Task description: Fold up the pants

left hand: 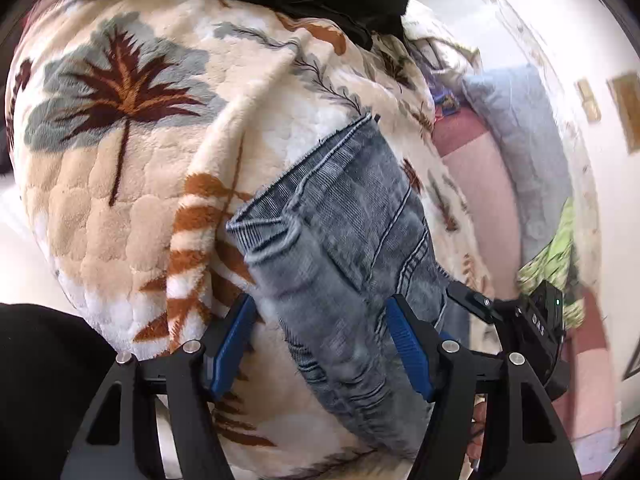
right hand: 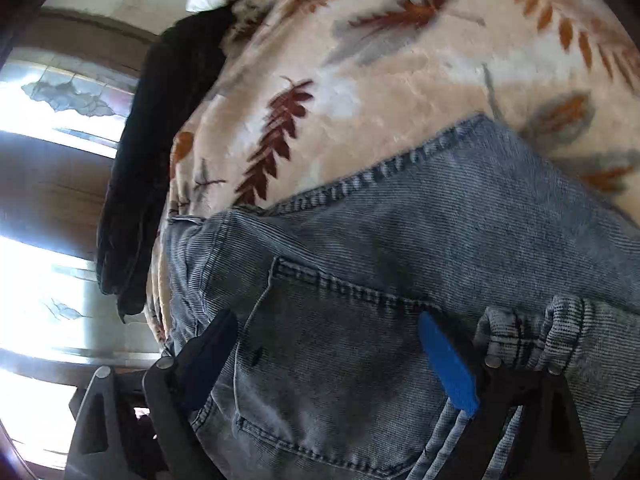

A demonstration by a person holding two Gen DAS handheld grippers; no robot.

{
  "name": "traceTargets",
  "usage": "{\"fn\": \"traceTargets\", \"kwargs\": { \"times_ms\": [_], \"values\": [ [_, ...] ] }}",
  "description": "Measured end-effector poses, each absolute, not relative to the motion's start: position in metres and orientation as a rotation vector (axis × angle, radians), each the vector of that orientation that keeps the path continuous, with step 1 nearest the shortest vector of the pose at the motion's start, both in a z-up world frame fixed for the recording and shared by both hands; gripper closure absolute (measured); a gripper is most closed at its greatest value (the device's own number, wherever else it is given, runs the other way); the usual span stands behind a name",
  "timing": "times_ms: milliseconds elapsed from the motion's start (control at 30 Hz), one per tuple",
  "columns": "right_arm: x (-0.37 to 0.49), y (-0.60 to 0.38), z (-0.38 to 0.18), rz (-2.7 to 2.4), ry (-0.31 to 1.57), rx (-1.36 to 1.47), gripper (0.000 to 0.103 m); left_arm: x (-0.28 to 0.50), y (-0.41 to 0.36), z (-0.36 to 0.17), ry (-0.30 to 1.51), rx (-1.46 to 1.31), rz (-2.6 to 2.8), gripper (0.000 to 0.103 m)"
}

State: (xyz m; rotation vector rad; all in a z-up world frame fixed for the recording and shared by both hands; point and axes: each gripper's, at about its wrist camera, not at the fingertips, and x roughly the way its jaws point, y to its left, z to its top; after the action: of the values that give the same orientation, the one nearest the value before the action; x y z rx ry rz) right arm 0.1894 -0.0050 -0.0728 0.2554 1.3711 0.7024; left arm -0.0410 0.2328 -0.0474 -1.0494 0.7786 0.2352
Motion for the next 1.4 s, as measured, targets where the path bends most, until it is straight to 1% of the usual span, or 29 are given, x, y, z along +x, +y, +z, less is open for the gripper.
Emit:
{"fn": "traceTargets", "kwargs": {
  "times_ms": [33,133,167,233,333,367,400,433,467,500,533,567,600,733,800,833,900,1000,1100,1200,1267,1400],
  "values": [
    [0.187,-0.007,-0.066,0.71,1.383,0.277,0.011,-0.045,0.236,-0.048,0.771,-1.08,0.226,0.034],
    [0.175,-0.006,-0.05,0.761,1.352,0.267,0.011,-0.057,0.243,-0.05,0.746,-1.165,0.226,0.034],
    [0.173,-0.004,-0.054,0.765,1.365,0.261,0.011,-0.057,0.245,-0.052,0.739,-1.177,0.226,0.034],
    [0.176,0.0,-0.079,0.754,1.441,0.266,0.011,-0.048,0.247,-0.053,0.743,-1.175,0.222,0.034],
    [0.18,-0.005,-0.081,0.753,1.435,0.337,0.011,-0.032,0.251,-0.048,0.721,-1.169,0.185,0.035],
    [0.18,-0.004,-0.081,0.756,1.437,0.327,0.012,-0.027,0.254,-0.048,0.726,-1.169,0.195,0.041],
    [0.178,-0.004,-0.082,0.761,1.436,0.313,0.012,-0.025,0.256,-0.049,0.734,-1.177,0.207,0.051],
    [0.178,-0.004,-0.081,0.766,1.427,0.312,0.012,-0.022,0.257,-0.051,0.75,-1.175,0.219,0.057],
    [0.177,-0.004,-0.081,0.768,1.421,0.316,0.012,-0.017,0.257,-0.052,0.762,-1.161,0.238,0.074],
    [0.176,-0.005,-0.081,0.769,1.415,0.322,0.012,-0.02,0.259,-0.054,0.777,-1.143,0.256,0.083],
    [0.175,-0.003,-0.083,0.769,1.409,0.332,0.012,-0.019,0.259,-0.055,0.782,-1.132,0.258,0.084],
    [0.175,-0.004,-0.082,0.768,1.406,0.339,0.012,-0.019,0.258,-0.053,0.782,-1.116,0.26,0.089],
    [0.175,-0.007,-0.082,0.768,1.405,0.345,0.012,-0.018,0.256,-0.05,0.781,-1.092,0.263,0.091],
    [0.171,-0.027,-0.06,0.821,1.408,0.478,0.012,-0.017,0.243,-0.027,0.742,-0.959,0.264,0.093],
    [0.165,-0.028,-0.051,0.864,1.389,0.485,0.012,-0.016,0.235,-0.015,0.727,-0.894,0.26,0.093],
    [0.164,-0.028,-0.056,0.86,1.392,0.485,0.012,-0.015,0.231,-0.01,0.717,-0.865,0.26,0.093],
    [0.168,-0.025,-0.092,0.813,1.492,0.451,0.012,-0.012,0.222,0.001,0.701,-0.821,0.253,0.093],
    [0.173,-0.05,-0.073,0.869,1.442,0.63,0.012,-0.005,0.198,0.027,0.663,-0.676,0.231,0.093],
    [0.168,-0.093,-0.039,0.887,1.325,0.668,0.012,-0.006,0.174,0.049,0.627,-0.567,0.201,0.093],
    [0.16,-0.145,-0.028,0.858,1.258,0.733,0.012,0.001,0.143,0.07,0.588,-0.46,0.162,0.093],
    [0.151,-0.192,-0.024,0.807,1.197,0.789,0.012,0.004,0.106,0.086,0.557,-0.353,0.108,0.093],
    [0.132,-0.276,-0.022,0.708,1.094,0.877,0.012,0.004,0.035,0.101,0.525,-0.186,-0.009,0.093]
  ]
}}
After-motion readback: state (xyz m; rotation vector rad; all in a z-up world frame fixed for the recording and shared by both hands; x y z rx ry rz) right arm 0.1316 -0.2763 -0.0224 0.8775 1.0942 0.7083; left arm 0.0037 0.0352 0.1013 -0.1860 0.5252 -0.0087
